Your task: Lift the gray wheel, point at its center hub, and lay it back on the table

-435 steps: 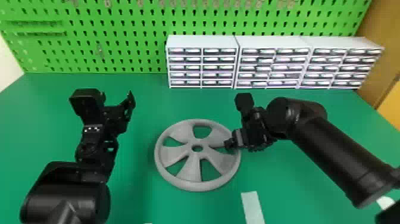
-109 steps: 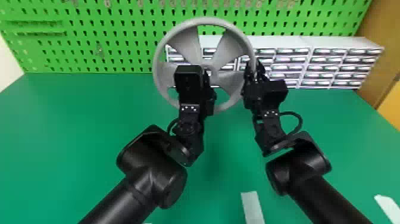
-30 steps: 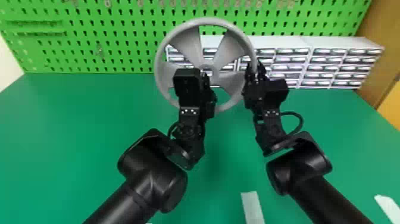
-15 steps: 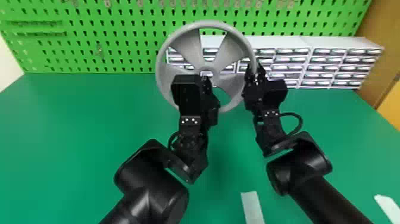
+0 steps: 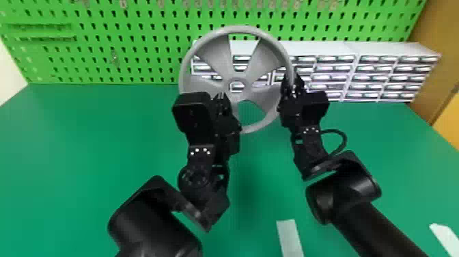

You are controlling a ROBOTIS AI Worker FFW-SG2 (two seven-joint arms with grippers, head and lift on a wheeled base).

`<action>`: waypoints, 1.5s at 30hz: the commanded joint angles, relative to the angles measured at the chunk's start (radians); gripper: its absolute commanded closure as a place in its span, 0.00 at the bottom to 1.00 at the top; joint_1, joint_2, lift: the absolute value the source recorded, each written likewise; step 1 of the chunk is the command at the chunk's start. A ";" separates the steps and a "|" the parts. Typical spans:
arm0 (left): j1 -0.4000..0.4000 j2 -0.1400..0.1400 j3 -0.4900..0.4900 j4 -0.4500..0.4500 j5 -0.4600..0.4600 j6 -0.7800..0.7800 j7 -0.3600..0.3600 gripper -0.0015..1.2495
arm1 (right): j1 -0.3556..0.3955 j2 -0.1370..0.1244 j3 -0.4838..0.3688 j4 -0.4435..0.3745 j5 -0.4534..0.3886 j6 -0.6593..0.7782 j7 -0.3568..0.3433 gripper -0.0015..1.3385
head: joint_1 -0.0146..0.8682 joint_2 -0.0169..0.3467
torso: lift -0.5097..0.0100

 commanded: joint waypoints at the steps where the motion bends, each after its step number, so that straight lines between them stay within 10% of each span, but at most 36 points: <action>1: 0.048 0.008 0.024 -0.070 0.002 0.037 0.002 0.96 | -0.002 0.000 -0.001 0.000 0.000 0.005 -0.001 0.91 | 0.80 0.18 | 0.80; 22: 0.130 0.031 0.036 -0.188 -0.019 0.101 0.036 0.95 | -0.005 -0.011 0.007 -0.067 -0.060 0.185 0.001 0.91 | 0.80 0.18 | 0.80; 45: 0.126 0.025 0.037 -0.187 -0.024 0.113 0.043 0.95 | -0.088 0.029 -0.081 -0.380 -0.179 1.192 0.043 0.91 | 0.80 0.18 | 0.80</action>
